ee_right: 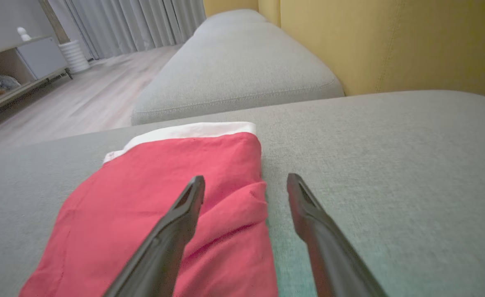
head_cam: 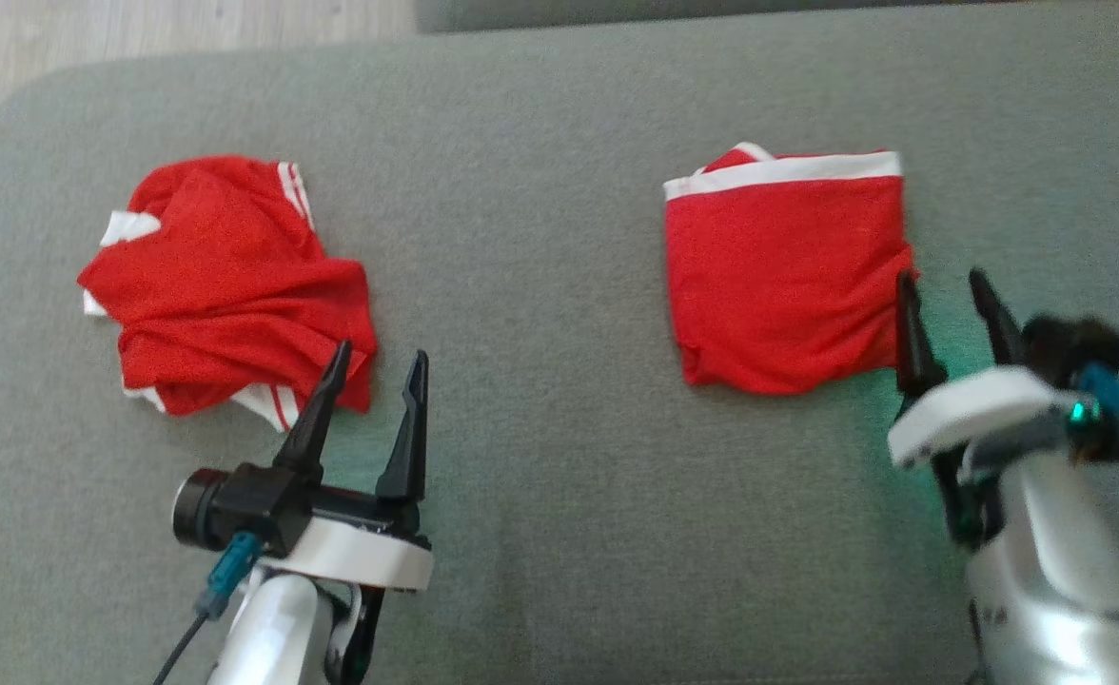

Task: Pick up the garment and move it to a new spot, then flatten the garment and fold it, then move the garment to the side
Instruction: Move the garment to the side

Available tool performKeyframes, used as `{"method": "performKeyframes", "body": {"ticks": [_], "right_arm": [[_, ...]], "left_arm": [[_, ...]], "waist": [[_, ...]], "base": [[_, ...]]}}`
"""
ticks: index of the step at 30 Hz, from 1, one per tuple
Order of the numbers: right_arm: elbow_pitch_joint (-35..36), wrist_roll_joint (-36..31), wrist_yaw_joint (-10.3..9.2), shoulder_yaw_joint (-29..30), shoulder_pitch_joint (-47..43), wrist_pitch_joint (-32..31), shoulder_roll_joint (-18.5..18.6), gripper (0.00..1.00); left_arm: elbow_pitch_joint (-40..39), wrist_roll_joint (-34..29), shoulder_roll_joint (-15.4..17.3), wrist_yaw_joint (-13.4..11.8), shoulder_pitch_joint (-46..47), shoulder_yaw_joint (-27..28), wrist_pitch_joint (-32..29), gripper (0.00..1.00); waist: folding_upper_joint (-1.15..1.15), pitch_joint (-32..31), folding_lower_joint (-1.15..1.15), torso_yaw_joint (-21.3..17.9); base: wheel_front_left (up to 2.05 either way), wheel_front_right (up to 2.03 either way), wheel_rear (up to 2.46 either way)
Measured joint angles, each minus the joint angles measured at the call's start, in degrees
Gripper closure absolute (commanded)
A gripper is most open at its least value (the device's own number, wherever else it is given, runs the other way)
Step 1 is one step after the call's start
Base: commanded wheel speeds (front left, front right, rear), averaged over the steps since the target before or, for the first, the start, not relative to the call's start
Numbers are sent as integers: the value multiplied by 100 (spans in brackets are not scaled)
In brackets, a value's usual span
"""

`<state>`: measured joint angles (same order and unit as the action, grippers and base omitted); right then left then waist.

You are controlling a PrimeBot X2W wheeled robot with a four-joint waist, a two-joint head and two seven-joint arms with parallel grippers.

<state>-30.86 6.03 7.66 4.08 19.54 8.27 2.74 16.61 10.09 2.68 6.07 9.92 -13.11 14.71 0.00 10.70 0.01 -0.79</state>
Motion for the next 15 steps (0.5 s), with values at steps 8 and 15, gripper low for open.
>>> {"method": "performKeyframes", "body": {"ticks": [8,15], "right_arm": [[-1323,-465,0,821,1243,-702,14,0],[-2083,-831,0,745,1923,-1207,140,55]], "left_arm": [[2,94,0,4,254,-154,0,0],[2,259,-2,-5,409,-179,0,0]], "waist": [[0,436,1,364],[0,676,-1,588]], "base": [[0,0,0],[0,0,0]]}}
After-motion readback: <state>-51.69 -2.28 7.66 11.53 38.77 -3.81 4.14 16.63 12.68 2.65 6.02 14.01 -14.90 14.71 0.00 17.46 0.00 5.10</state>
